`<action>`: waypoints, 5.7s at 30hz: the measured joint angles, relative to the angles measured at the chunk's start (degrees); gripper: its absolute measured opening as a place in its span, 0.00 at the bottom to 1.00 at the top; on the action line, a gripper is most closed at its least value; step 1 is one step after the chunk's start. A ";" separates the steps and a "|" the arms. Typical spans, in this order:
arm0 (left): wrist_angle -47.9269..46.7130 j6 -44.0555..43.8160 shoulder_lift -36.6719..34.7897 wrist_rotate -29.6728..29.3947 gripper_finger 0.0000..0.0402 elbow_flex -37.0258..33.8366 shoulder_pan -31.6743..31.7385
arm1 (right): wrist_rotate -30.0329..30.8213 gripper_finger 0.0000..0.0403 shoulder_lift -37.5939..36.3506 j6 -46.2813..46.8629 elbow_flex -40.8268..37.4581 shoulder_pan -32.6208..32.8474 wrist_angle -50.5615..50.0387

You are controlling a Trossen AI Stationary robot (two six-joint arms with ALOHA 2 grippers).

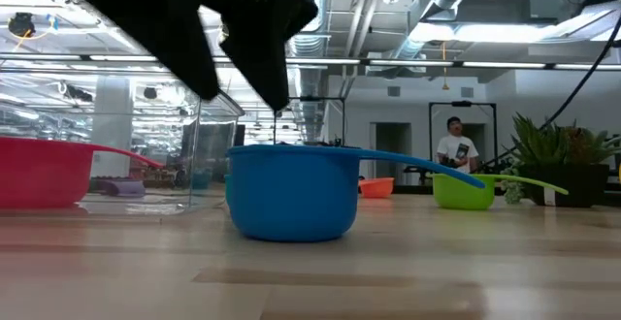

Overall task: Nest measuring cups in basket
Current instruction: Stack the blue measuring cup on the red measuring cup in the transparent bin, then stack the yellow measuring cup on the blue measuring cup in the transparent bin

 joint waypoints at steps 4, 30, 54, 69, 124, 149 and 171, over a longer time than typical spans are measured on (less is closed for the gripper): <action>-0.21 4.07 0.65 -1.67 0.62 0.00 -0.56 | -2.10 0.06 -0.32 2.09 -2.01 0.26 -0.01; -1.65 7.22 6.42 -1.55 0.09 1.53 0.44 | -3.70 0.04 -0.29 1.81 -2.73 2.80 -0.02; -55.08 -35.24 -7.06 -16.91 0.00 24.35 -8.09 | -3.60 0.06 -0.25 1.00 -2.73 1.25 0.32; -25.29 -40.96 -41.12 -7.05 0.00 -25.67 -11.79 | -3.64 0.06 -0.25 1.96 -2.70 -0.68 1.03; -8.36 -36.54 -43.74 -11.96 0.28 -8.76 -10.35 | -25.94 0.05 7.56 -22.18 -2.64 -12.56 0.32; -6.35 -35.40 -39.32 -14.98 0.28 -9.09 -9.72 | -36.65 0.01 8.82 7.34 -17.93 4.22 16.24; -6.22 -36.44 -38.80 -14.53 0.28 -9.09 -9.86 | -36.76 0.01 9.17 0.99 -23.02 -1.95 19.26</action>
